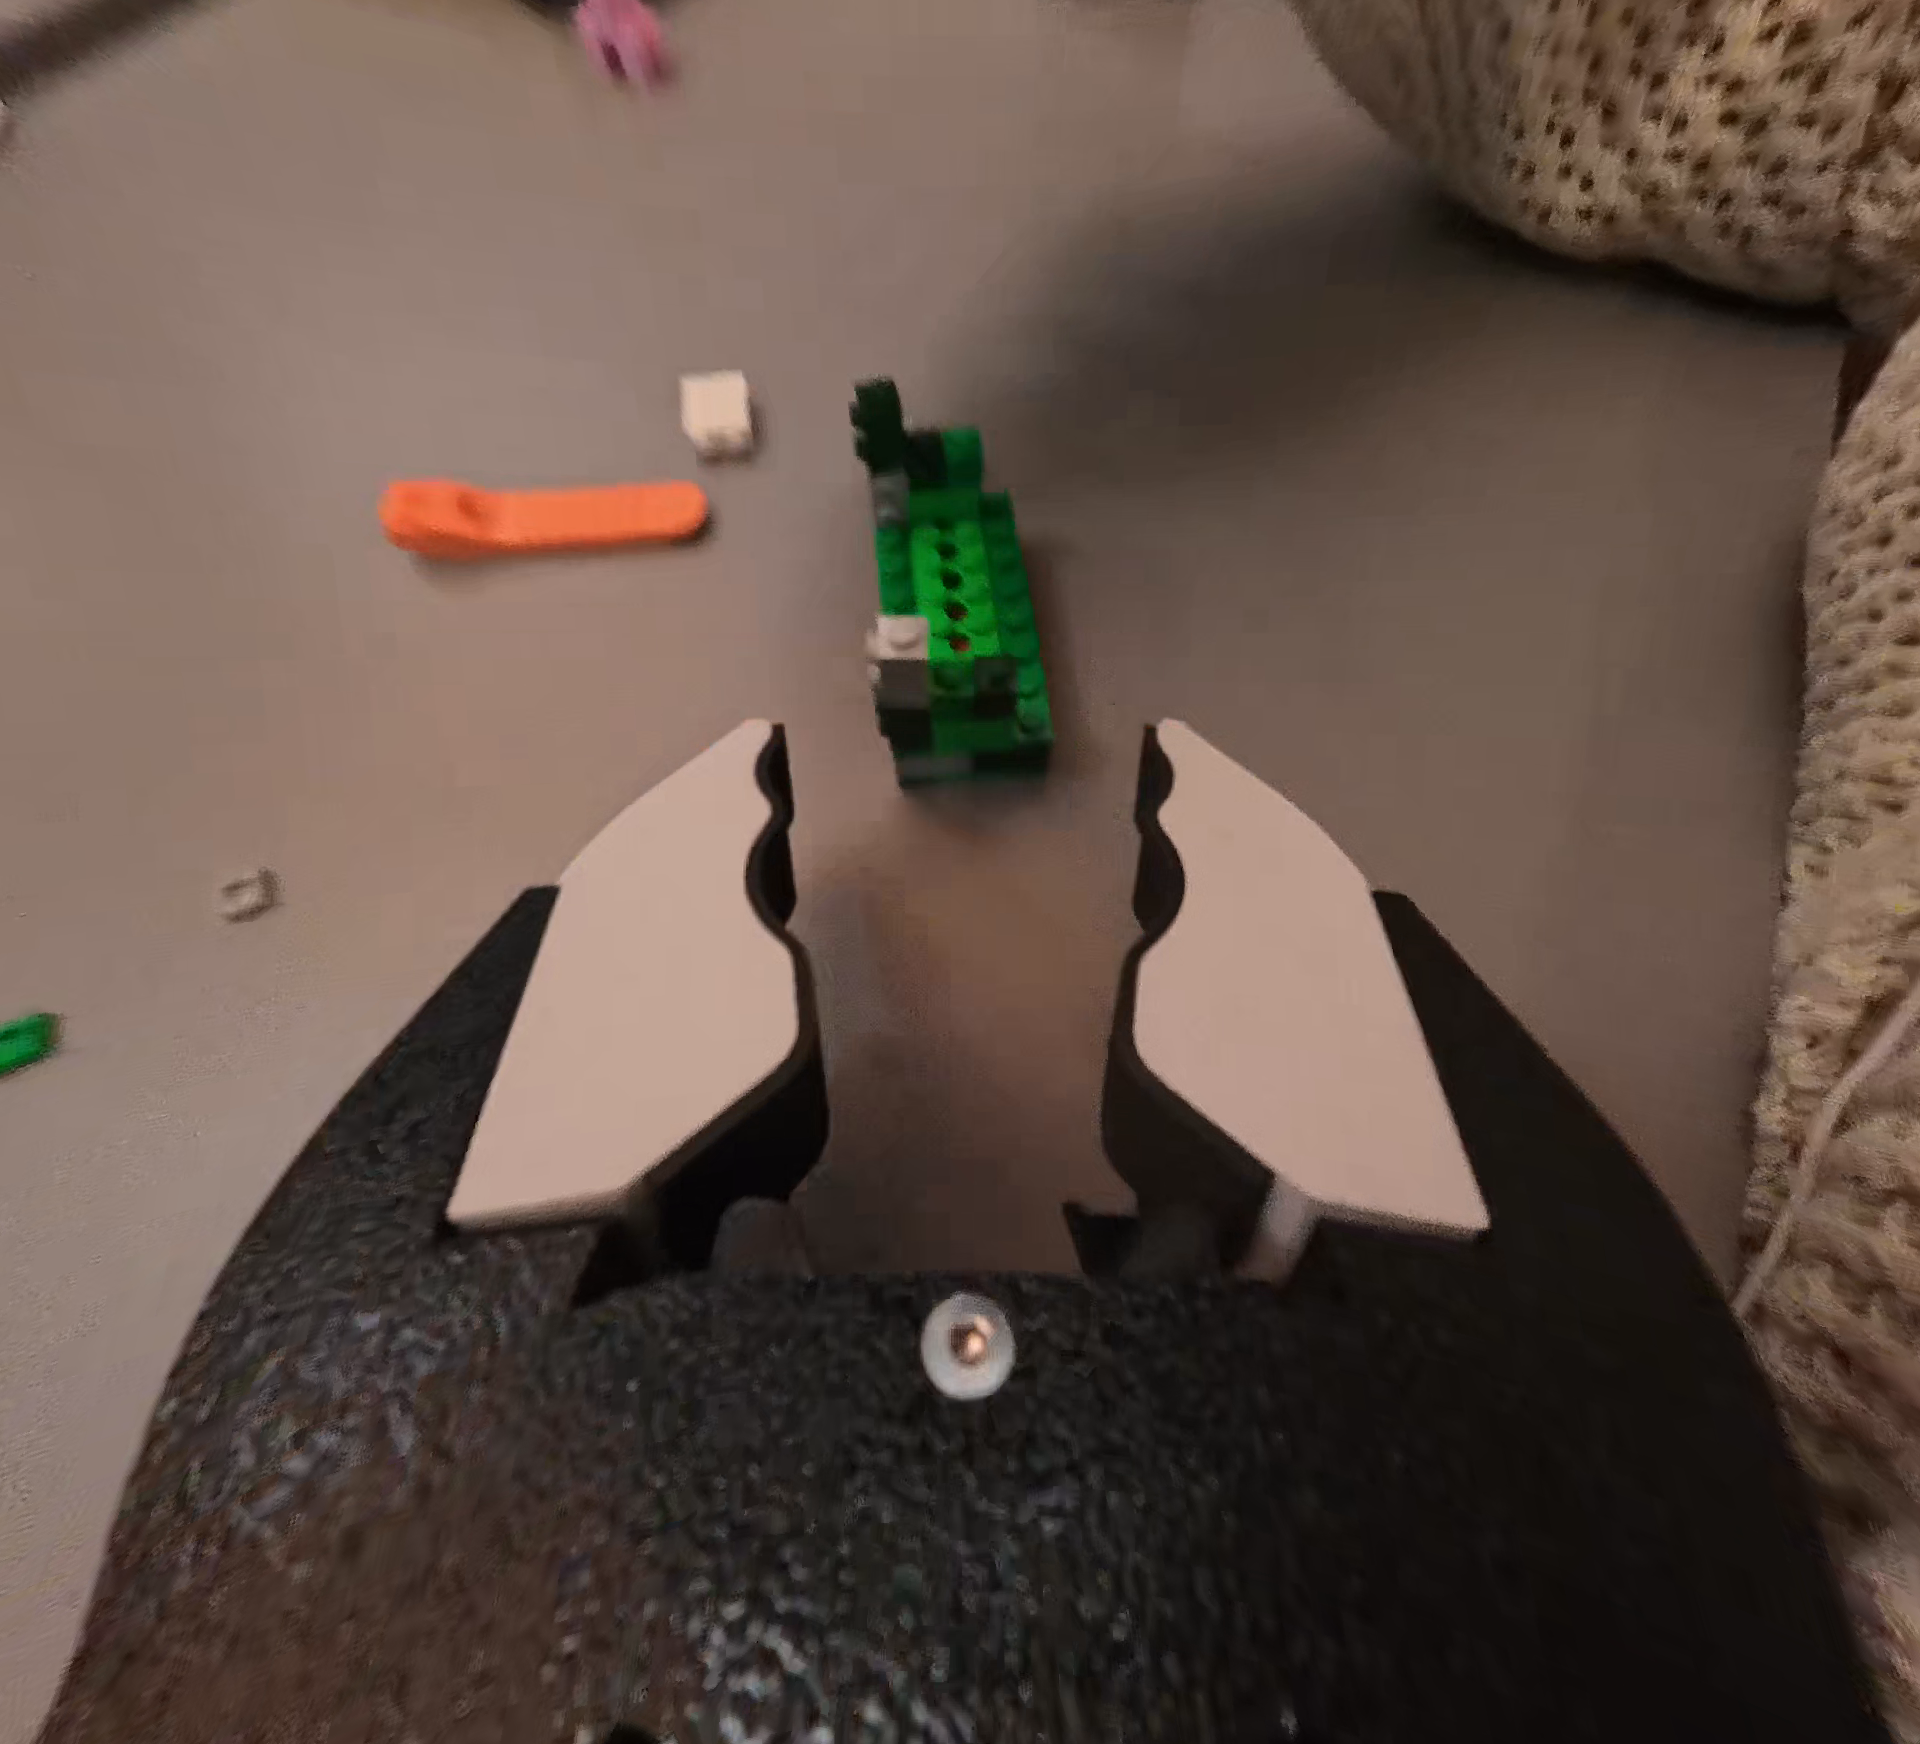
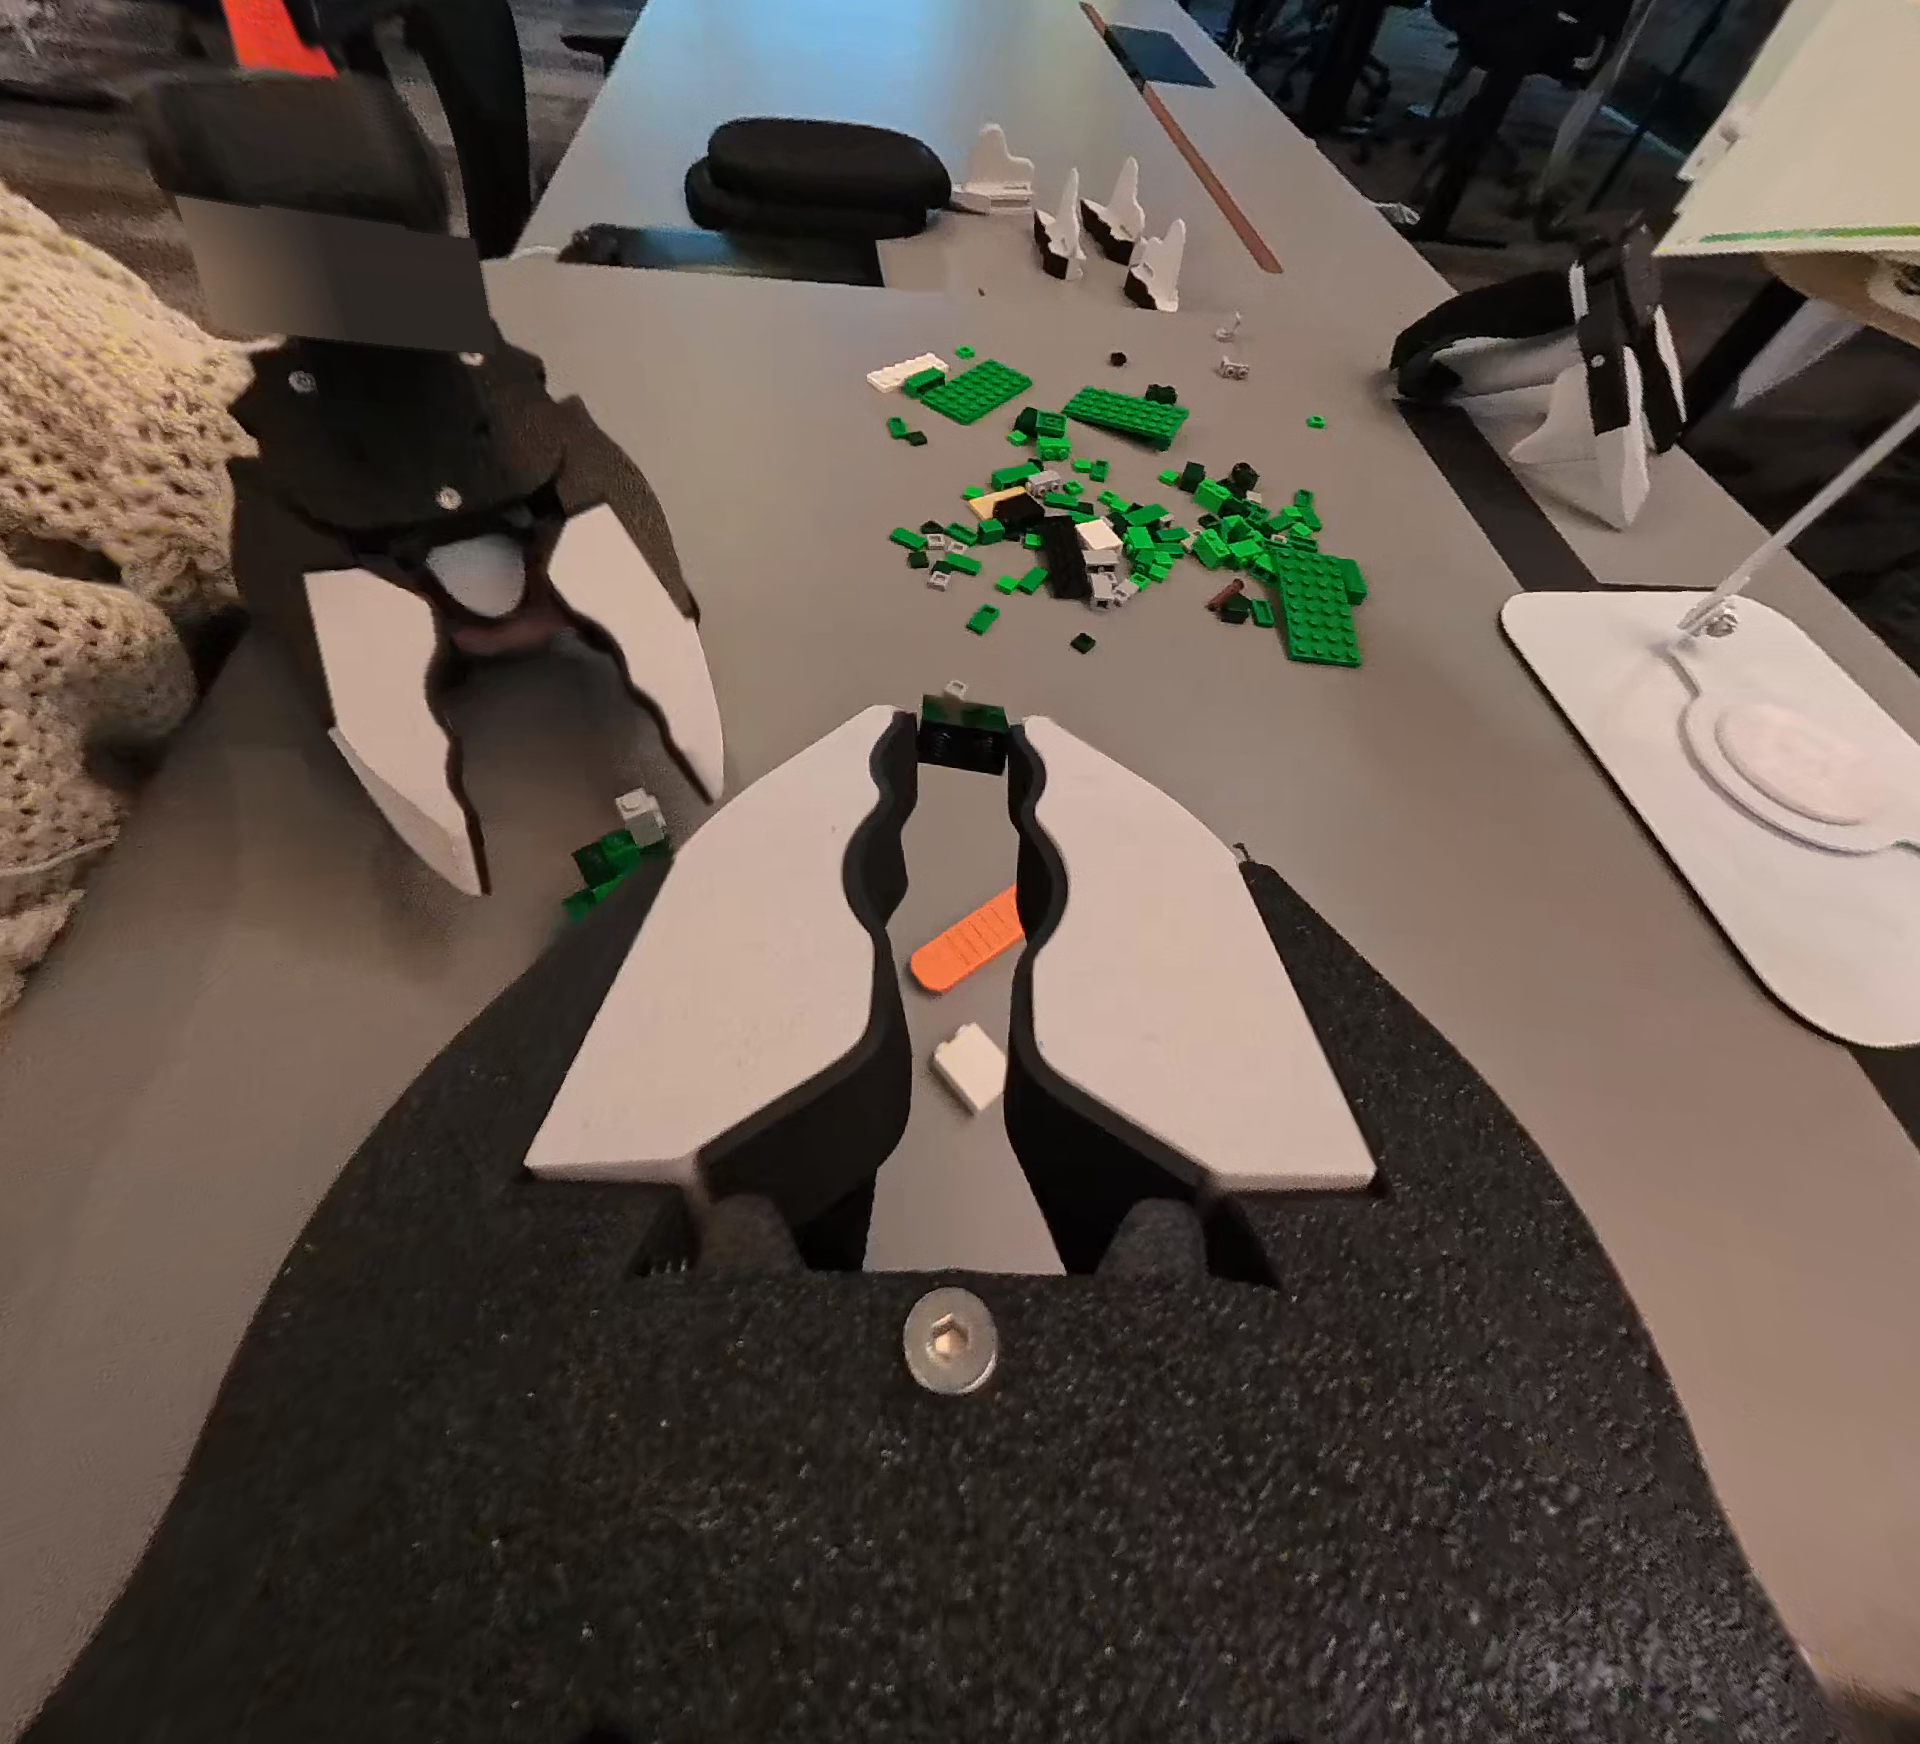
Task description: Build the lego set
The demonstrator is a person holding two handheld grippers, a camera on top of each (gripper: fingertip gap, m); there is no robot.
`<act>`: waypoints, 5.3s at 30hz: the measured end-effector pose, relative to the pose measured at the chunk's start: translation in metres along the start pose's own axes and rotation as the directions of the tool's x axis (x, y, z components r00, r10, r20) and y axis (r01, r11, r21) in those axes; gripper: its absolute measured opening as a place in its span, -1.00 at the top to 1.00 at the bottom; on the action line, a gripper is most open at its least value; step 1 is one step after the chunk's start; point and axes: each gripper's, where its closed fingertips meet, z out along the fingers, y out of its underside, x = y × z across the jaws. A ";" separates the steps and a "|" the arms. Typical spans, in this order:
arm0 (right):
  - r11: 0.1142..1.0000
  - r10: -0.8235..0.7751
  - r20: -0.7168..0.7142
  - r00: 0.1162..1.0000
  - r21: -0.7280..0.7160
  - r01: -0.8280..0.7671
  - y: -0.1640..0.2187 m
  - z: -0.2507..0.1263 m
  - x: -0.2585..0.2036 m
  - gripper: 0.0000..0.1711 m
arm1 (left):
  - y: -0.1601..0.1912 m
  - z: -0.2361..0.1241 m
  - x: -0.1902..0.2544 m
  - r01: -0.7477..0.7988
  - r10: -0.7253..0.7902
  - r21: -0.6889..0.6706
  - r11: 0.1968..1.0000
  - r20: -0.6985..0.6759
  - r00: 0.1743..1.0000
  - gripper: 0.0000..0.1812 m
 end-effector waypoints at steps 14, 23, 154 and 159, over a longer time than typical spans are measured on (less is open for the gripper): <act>0.995 -0.093 -0.038 0.995 -0.032 0.092 -0.006 -0.023 0.004 0.81 | 0.006 0.028 -0.007 -0.129 0.134 -0.119 0.984 0.036 0.990 0.59; 0.977 -0.208 -0.165 0.964 0.016 0.214 -0.035 -0.066 0.014 0.81 | -0.047 0.011 -0.025 -0.409 0.407 0.176 0.895 0.051 0.912 0.59; 0.736 -0.034 0.289 0.957 -0.641 0.219 0.087 0.017 -0.077 0.80 | -0.006 0.059 0.001 -0.295 0.241 -0.093 0.951 -0.372 0.896 0.58; 0.744 -0.014 0.287 0.958 -0.637 0.202 0.085 0.015 -0.079 0.74 | -0.006 0.059 0.001 -0.295 0.241 -0.094 0.951 -0.372 0.896 0.58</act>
